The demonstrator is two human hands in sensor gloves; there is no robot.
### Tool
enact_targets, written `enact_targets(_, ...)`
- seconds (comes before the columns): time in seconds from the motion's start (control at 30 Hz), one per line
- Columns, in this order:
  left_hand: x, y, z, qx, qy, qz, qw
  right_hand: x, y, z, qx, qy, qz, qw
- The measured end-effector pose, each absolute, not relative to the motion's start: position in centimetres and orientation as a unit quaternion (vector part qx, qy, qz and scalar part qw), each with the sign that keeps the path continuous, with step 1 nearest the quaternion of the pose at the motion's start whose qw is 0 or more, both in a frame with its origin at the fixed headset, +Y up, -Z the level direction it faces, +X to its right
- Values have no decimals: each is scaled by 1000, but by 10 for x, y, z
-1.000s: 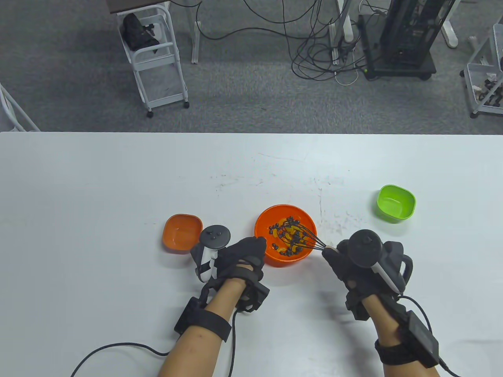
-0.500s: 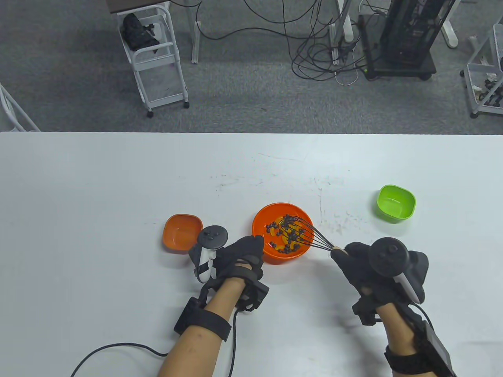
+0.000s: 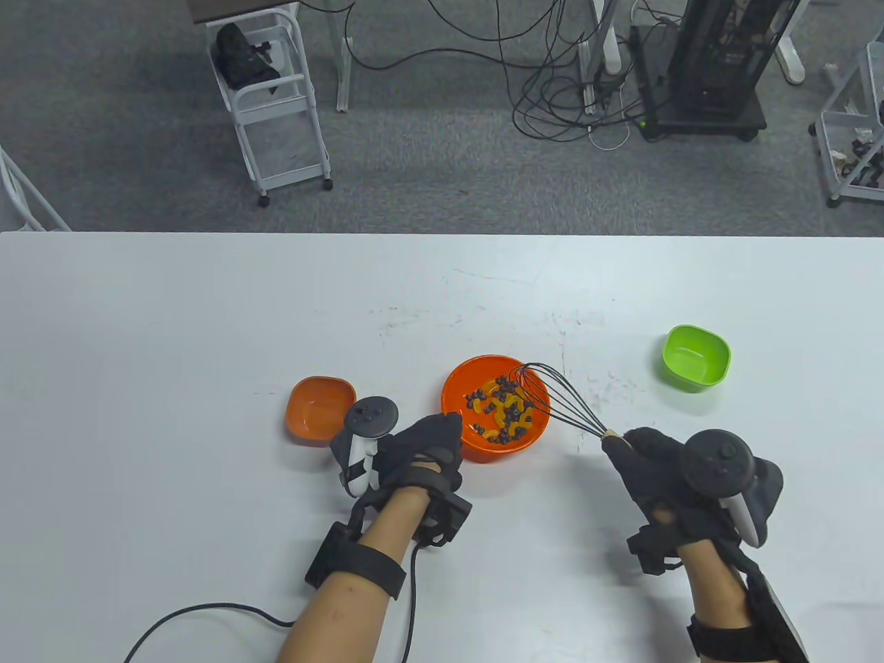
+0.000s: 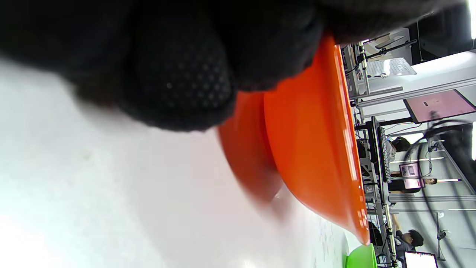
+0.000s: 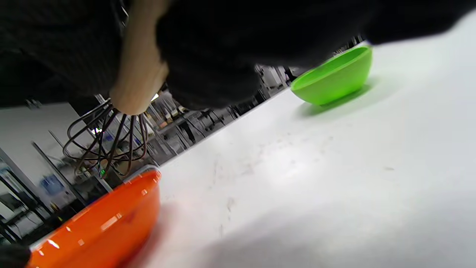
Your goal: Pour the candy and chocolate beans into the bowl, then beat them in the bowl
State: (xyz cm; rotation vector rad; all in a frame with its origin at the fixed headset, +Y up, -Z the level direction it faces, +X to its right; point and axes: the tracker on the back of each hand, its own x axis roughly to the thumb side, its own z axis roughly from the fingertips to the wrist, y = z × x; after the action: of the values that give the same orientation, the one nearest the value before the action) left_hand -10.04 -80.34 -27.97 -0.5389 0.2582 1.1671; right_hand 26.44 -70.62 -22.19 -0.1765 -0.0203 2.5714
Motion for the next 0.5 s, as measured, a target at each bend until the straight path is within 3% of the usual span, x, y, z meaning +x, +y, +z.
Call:
enact_targets(0.07,-101,-803,-280,-250,120,543,793,265,-710,-223,-65,13,968,241)
enact_targets(0.5,-101,-804,-280,-253,121,546,790,268,-711,-224,-56,16,954,295)
